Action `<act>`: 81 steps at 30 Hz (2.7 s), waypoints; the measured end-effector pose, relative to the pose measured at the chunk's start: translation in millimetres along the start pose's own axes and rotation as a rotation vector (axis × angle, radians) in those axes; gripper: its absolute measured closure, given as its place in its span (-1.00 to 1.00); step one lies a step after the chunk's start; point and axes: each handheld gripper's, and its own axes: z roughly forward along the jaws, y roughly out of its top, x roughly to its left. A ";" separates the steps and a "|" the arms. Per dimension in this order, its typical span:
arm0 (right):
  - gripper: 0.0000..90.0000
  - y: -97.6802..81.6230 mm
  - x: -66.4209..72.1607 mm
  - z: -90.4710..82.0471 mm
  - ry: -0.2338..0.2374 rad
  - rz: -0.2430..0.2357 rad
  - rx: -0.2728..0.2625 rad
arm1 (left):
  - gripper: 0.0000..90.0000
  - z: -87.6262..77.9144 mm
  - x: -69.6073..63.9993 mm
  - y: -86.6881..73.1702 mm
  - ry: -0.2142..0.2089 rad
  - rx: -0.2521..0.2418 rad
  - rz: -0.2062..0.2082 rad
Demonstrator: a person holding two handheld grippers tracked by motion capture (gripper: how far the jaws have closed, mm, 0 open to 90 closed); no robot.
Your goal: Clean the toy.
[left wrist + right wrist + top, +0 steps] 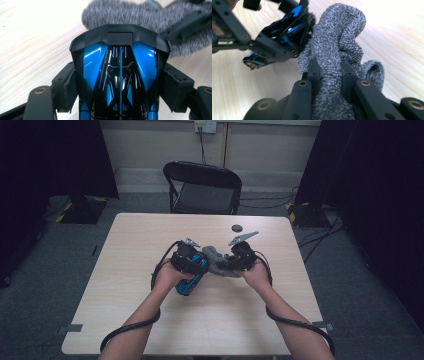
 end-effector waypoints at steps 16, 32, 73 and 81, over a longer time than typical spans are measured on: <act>0.68 -4.0 14.6 17.3 0.066 -0.005 0.017 | -0.43 -6.5 4.0 6.8 0.006 -0.018 -0.009; 0.68 -4.7 42.1 41.7 0.147 -0.059 0.053 | -0.43 -14.6 11.5 11.6 0.032 -0.049 -0.042; 0.67 20.3 -3.8 -1.4 -0.033 -0.015 0.020 | -0.43 -25.0 10.7 -22.8 0.014 -0.026 -0.042; 0.67 27.3 3.9 5.5 -0.006 -0.022 0.010 | -0.43 -17.8 2.5 -19.7 -0.001 -0.022 -0.032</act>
